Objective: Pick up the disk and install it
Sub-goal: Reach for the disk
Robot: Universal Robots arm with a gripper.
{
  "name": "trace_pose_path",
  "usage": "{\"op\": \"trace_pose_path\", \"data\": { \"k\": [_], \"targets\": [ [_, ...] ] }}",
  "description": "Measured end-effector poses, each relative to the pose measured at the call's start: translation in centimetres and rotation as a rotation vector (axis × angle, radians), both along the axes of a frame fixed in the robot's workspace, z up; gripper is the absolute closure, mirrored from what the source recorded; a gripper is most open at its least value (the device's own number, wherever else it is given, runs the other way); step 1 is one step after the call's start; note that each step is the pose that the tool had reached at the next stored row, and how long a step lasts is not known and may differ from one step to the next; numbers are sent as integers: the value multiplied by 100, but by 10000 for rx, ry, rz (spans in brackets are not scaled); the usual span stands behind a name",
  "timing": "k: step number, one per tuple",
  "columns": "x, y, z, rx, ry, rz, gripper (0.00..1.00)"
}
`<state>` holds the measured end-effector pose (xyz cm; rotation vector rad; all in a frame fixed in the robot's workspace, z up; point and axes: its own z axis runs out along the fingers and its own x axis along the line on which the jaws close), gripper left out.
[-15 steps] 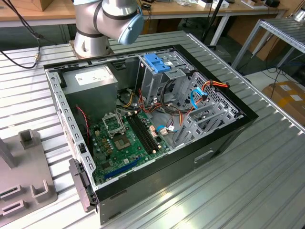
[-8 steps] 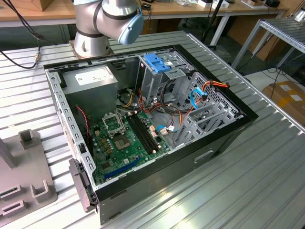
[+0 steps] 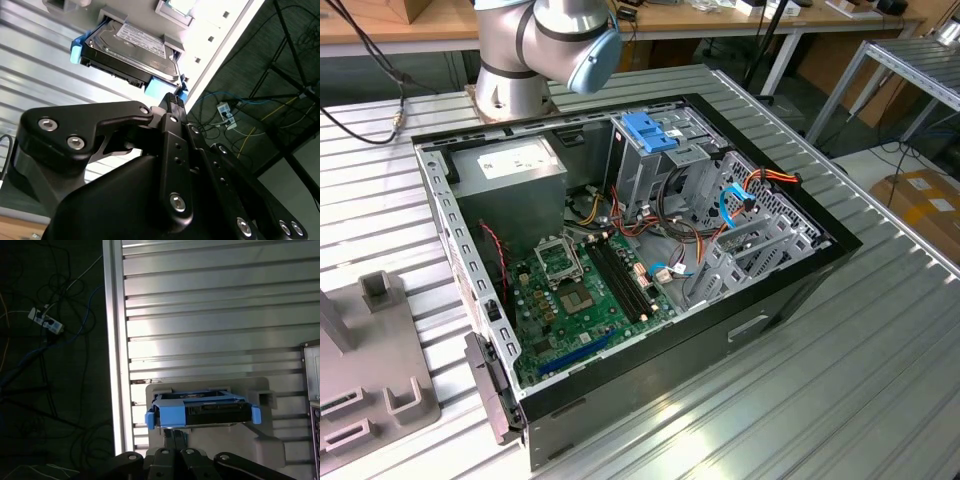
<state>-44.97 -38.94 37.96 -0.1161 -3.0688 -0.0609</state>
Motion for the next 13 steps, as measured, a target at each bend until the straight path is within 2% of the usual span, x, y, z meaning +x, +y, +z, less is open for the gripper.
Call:
{"op": "trace_pose_path", "data": {
  "k": [3, 13],
  "targets": [
    [3, 4, -27, -1, 1, 0, 89],
    [15, 4, -30, 0, 0, -1, 89]
  ]
}}
